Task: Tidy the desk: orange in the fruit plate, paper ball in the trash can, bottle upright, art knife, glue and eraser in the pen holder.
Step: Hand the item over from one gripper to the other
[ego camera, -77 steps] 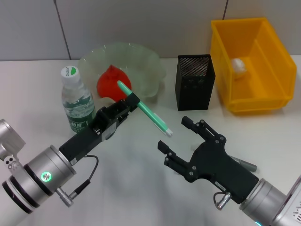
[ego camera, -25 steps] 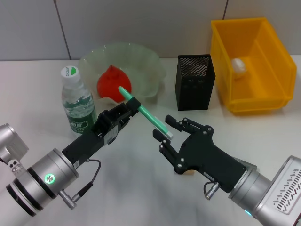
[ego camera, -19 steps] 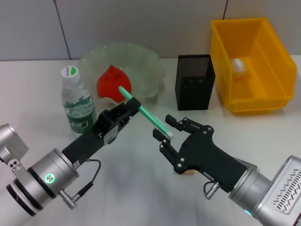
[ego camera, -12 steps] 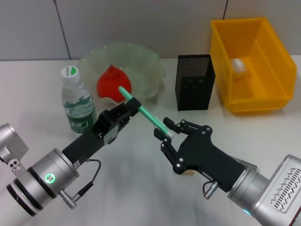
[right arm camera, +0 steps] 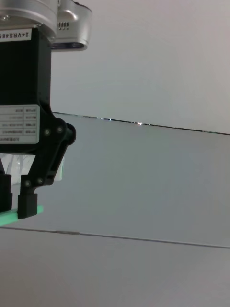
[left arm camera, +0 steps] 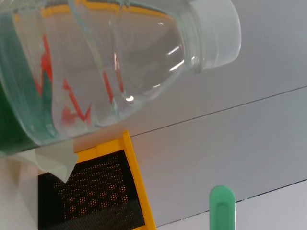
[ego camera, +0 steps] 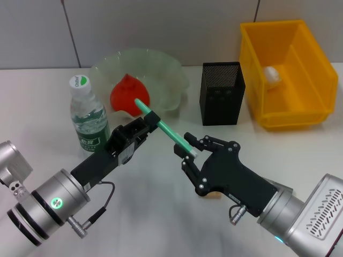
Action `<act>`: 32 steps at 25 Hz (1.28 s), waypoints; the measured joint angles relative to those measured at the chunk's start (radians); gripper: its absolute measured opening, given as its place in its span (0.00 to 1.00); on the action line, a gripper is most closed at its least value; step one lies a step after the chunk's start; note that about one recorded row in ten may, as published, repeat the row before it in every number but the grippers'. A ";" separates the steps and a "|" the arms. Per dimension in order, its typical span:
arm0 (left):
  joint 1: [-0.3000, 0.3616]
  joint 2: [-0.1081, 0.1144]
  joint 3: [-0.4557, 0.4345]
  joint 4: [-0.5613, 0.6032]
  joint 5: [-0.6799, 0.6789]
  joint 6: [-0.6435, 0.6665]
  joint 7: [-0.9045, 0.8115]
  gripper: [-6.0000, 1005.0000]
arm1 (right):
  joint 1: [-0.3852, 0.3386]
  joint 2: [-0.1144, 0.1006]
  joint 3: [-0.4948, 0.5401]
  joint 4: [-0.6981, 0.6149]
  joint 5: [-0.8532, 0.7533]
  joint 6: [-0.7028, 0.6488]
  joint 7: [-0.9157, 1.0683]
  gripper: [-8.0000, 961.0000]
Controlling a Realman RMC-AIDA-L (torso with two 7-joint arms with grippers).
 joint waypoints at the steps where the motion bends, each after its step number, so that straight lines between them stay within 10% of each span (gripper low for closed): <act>1: 0.000 0.000 0.000 0.000 0.000 0.000 0.000 0.31 | 0.000 0.000 0.003 0.000 0.000 0.001 0.000 0.24; 32: 0.000 0.000 -0.007 0.002 0.001 -0.010 0.010 0.44 | -0.007 0.000 0.033 0.003 -0.011 0.003 0.000 0.17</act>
